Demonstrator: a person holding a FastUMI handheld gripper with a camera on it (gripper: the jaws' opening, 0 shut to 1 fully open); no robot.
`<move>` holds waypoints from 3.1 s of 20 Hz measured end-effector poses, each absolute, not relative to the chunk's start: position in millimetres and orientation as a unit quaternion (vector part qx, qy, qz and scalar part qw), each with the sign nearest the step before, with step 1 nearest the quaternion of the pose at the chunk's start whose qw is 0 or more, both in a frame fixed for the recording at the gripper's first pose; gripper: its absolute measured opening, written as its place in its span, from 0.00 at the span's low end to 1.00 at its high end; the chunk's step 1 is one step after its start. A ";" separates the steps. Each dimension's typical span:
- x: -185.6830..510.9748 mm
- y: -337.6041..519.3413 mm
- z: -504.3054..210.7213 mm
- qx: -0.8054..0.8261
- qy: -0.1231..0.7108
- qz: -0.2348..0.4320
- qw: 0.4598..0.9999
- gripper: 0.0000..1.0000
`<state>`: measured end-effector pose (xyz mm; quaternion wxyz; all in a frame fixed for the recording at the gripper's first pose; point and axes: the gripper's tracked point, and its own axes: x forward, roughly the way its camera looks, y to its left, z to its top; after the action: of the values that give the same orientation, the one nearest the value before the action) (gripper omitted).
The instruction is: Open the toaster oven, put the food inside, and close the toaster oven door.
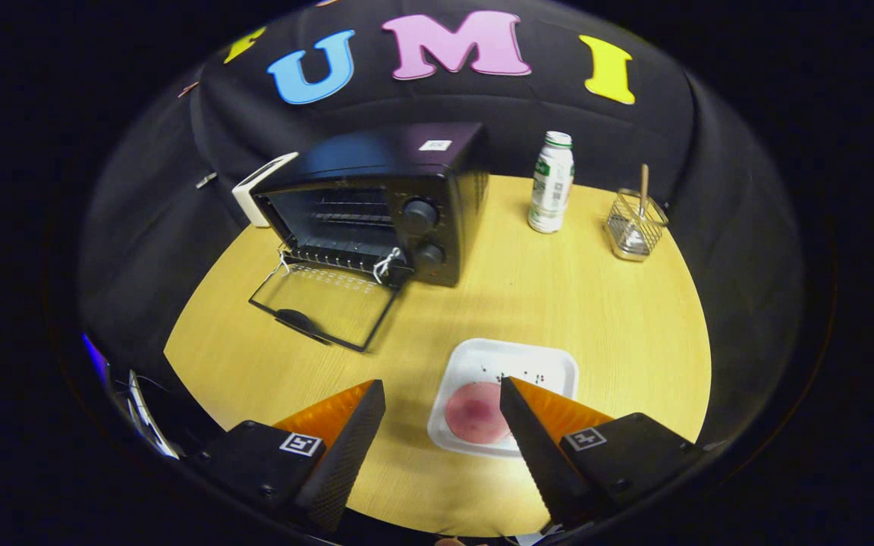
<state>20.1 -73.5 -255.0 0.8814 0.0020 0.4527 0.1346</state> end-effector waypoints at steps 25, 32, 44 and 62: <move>17.5 -211.1 -371.8 0.017 0.611 -0.016 0.792 0.74; 17.8 -193.8 -371.6 0.020 0.617 0.035 0.786 0.23; 15.4 -188.4 -372.0 0.121 0.611 0.065 0.780 0.06; -0.1 -156.3 -321.0 0.395 0.550 0.040 0.735 0.05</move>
<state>-0.1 -156.3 -321.0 0.7348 0.3953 0.5497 0.0396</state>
